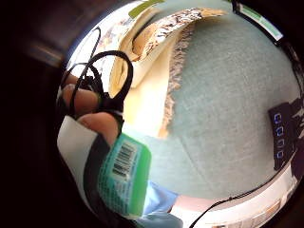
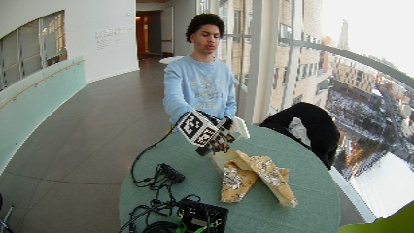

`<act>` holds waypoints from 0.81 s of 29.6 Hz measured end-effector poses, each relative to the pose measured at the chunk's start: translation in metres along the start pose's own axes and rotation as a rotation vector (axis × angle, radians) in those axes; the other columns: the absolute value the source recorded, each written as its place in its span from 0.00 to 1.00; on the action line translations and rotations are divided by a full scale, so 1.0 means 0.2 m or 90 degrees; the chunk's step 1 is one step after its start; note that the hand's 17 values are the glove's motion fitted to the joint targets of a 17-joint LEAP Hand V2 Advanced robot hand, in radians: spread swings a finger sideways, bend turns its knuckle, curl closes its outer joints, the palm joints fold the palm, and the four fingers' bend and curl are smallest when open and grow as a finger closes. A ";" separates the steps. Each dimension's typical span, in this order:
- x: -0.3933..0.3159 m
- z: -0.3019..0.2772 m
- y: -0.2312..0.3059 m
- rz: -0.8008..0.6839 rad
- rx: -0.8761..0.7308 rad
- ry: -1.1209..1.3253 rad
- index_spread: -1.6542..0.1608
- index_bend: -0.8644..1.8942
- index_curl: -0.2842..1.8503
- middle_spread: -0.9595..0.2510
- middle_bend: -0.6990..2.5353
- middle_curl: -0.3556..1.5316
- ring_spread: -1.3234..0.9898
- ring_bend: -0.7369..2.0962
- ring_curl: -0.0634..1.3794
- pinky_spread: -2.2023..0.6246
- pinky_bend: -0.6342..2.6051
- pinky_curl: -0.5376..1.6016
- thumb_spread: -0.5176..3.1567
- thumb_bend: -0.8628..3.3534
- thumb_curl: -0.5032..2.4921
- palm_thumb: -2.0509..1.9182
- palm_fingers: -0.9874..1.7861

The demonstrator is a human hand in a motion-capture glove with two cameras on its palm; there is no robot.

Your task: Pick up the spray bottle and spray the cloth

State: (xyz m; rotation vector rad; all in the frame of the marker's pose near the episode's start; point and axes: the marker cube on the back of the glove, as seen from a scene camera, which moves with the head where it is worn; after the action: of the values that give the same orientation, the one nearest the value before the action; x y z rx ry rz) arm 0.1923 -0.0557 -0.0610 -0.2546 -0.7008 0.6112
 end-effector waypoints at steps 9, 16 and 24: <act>-0.01 0.02 0.01 -0.005 -0.004 0.010 0.81 0.36 0.31 0.75 0.29 0.44 0.57 0.49 0.33 0.81 0.29 0.43 0.34 0.20 0.39 0.73 0.78; -0.02 0.01 0.03 -0.016 0.000 0.015 0.81 0.36 0.31 0.75 0.29 0.44 0.57 0.49 0.33 0.81 0.29 0.43 0.34 0.20 0.39 0.73 0.78; -0.03 0.03 0.04 -0.026 -0.003 0.022 0.81 0.36 0.31 0.75 0.29 0.44 0.57 0.49 0.33 0.81 0.30 0.43 0.34 0.20 0.39 0.73 0.78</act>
State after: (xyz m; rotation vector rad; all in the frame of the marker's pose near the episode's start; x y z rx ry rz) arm 0.1813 -0.0531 -0.0637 -0.2544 -0.6736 0.5649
